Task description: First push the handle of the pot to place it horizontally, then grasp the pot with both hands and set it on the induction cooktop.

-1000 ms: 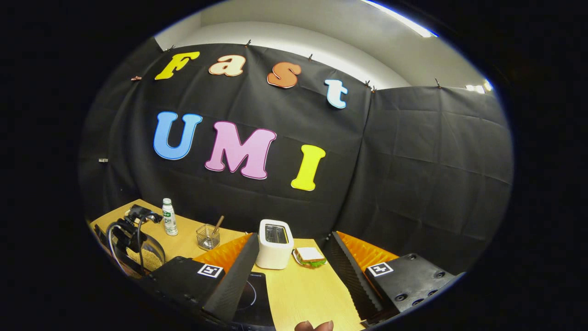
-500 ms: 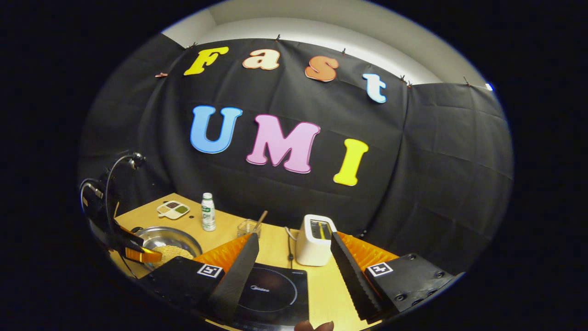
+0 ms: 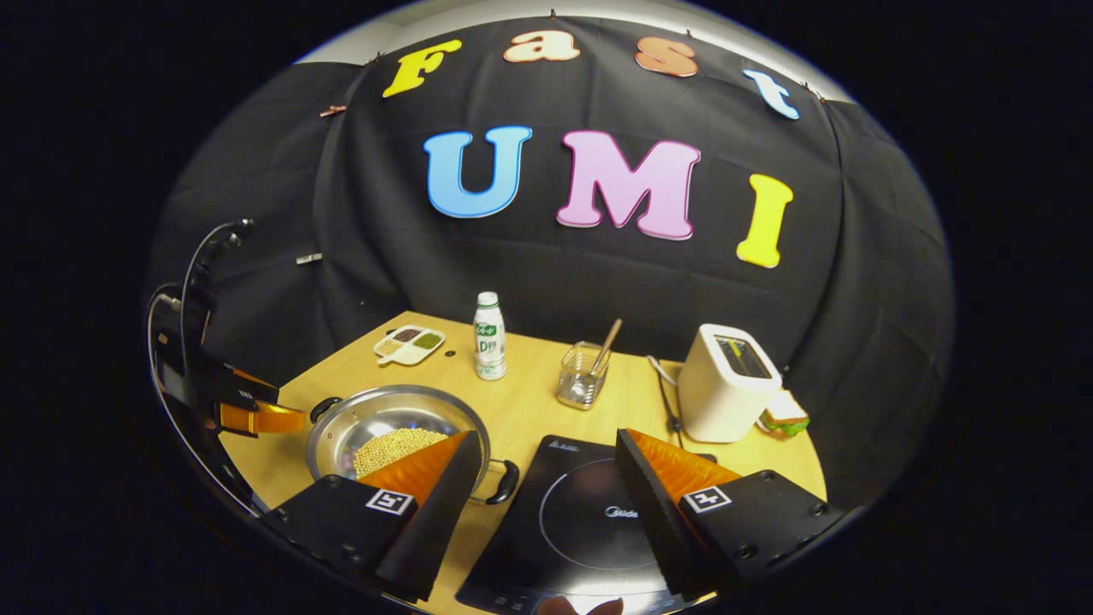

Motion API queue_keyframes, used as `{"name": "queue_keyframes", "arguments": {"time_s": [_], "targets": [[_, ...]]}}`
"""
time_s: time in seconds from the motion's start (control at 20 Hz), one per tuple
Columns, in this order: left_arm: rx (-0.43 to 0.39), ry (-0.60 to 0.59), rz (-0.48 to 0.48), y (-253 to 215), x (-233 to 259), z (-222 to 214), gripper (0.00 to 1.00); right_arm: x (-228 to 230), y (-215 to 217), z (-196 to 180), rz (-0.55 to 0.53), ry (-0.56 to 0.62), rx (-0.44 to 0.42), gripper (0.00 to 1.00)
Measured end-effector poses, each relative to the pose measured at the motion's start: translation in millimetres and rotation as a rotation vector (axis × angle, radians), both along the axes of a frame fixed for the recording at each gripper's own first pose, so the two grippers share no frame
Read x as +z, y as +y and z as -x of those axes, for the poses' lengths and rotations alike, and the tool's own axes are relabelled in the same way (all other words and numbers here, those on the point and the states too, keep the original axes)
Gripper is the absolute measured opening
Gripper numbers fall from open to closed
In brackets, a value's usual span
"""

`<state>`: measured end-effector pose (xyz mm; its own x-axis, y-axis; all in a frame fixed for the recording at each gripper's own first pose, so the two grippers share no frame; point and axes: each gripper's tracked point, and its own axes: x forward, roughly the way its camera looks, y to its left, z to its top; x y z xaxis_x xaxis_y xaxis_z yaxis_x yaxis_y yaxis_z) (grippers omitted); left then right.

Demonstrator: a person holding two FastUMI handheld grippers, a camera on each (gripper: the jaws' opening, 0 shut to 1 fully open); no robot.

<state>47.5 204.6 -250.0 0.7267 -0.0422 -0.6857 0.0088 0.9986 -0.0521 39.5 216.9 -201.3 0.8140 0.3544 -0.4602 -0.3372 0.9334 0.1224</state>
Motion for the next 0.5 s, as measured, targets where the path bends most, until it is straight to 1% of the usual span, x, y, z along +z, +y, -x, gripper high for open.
{"name": "queue_keyframes", "arguments": {"time_s": [0.2, 0.4, 0.5], "targets": [[-0.035, 0.006, 0.055, 27.8, -25.7, -20.4, 0.96, -49.6, 31.7, -6.2, -0.009, 0.105, 0.034, 0.99], [-0.034, 0.057, 0.134, 32.5, -61.1, -49.3, 0.96, -92.5, 51.2, -12.0, -0.019, 0.222, 0.036, 0.98], [-0.032, 0.084, 0.145, 32.3, -75.7, -61.0, 0.96, -107.6, 55.1, -14.4, -0.021, 0.274, 0.031, 0.99]]}}
